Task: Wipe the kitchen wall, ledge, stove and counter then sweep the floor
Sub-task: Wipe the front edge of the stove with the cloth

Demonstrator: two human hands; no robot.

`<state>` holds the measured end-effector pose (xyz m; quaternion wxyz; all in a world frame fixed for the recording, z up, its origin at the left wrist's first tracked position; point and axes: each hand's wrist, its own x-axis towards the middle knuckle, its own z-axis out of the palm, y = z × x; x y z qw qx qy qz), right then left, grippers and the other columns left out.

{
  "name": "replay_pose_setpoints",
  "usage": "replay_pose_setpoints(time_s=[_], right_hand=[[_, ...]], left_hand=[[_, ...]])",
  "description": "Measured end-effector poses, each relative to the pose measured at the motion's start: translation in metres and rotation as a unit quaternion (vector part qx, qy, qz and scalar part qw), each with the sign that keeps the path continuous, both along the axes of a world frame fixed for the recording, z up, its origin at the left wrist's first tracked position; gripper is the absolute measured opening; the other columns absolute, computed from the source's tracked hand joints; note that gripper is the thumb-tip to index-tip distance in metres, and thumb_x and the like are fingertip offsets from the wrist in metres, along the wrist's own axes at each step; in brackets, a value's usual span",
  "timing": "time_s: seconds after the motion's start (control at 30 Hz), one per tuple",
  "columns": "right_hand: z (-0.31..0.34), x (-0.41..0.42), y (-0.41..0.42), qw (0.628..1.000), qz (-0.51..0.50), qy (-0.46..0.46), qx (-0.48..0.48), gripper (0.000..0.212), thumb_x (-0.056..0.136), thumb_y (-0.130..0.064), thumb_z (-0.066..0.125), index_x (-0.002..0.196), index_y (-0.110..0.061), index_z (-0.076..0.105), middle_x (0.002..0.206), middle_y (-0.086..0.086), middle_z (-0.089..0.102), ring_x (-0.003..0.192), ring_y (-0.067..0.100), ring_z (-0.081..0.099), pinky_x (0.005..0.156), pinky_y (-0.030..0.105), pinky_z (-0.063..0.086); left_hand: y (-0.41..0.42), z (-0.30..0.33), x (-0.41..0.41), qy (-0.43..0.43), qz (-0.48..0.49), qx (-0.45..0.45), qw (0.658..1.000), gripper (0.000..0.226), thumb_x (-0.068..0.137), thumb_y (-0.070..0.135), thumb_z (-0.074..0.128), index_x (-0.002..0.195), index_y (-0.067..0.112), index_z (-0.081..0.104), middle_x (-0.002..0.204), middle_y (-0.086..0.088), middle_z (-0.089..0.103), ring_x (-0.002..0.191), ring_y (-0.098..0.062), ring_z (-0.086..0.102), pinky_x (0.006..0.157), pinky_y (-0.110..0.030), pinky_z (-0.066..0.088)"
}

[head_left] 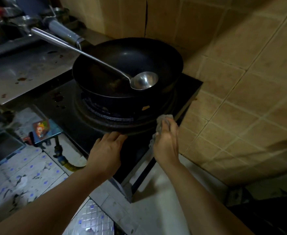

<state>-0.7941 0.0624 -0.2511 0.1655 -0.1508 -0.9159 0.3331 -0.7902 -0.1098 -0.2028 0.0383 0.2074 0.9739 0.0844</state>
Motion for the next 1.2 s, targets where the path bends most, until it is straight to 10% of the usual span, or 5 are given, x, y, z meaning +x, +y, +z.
replay_pose_setpoints(time_s=[0.37, 0.57, 0.8, 1.07, 1.2], right_hand=[[0.023, -0.047, 0.047, 0.998, -0.04, -0.046, -0.032, 0.053, 0.085, 0.001, 0.051, 0.137, -0.004, 0.041, 0.136, 0.01, 0.038, 0.112, 0.018, 0.041, 0.097, 0.036, 0.035], [0.002, -0.011, 0.004, 0.993, -0.057, 0.004, -0.106, 0.023, 0.101, -0.029, 0.036, 0.124, -0.024, 0.038, 0.067, -0.01, 0.053, 0.053, 0.005, 0.055, 0.052, 0.023, 0.045], [0.016, -0.037, 0.018, 0.975, -0.124, -0.062, -0.176, 0.046, 0.093, -0.007, 0.042, 0.139, -0.012, 0.035, 0.135, 0.01, 0.035, 0.098, 0.017, 0.039, 0.079, 0.014, 0.031], [0.029, 0.032, -0.05, 0.983, -0.137, -0.041, -0.119, 0.013, 0.1, -0.024, 0.034, 0.107, -0.015, 0.042, 0.064, 0.001, 0.044, 0.037, -0.001, 0.047, 0.042, 0.014, 0.038], [0.027, 0.071, -0.097, 0.98, -0.075, -0.113, -0.145, 0.048, 0.094, -0.009, 0.043, 0.141, -0.012, 0.03, 0.134, 0.014, 0.04, 0.101, 0.023, 0.056, 0.085, 0.029, 0.047]], left_hand=[[-0.009, -0.008, -0.007, 0.022, -0.016, 0.01, 1.0, 0.057, 0.085, 0.006, 0.054, 0.139, 0.022, 0.044, 0.141, -0.001, 0.04, 0.126, -0.023, 0.042, 0.103, -0.038, 0.035], [-0.014, -0.01, -0.002, 0.019, -0.017, 0.001, 1.0, 0.061, 0.084, 0.006, 0.058, 0.14, 0.023, 0.042, 0.145, 0.001, 0.037, 0.13, -0.023, 0.038, 0.104, -0.039, 0.034], [-0.037, -0.013, 0.007, 0.021, 0.015, -0.003, 1.0, 0.061, 0.086, 0.008, 0.057, 0.142, 0.023, 0.039, 0.151, -0.001, 0.031, 0.134, -0.026, 0.032, 0.107, -0.042, 0.031], [-0.057, -0.012, 0.036, -0.016, 0.037, 0.009, 0.999, 0.072, 0.083, 0.0, 0.049, 0.147, 0.023, 0.028, 0.155, -0.001, 0.022, 0.14, -0.024, 0.02, 0.109, -0.04, 0.03], [-0.067, -0.007, 0.051, -0.043, 0.033, -0.001, 0.999, 0.072, 0.084, -0.001, 0.049, 0.148, 0.022, 0.025, 0.157, -0.001, 0.017, 0.143, -0.023, 0.017, 0.11, -0.04, 0.029]])
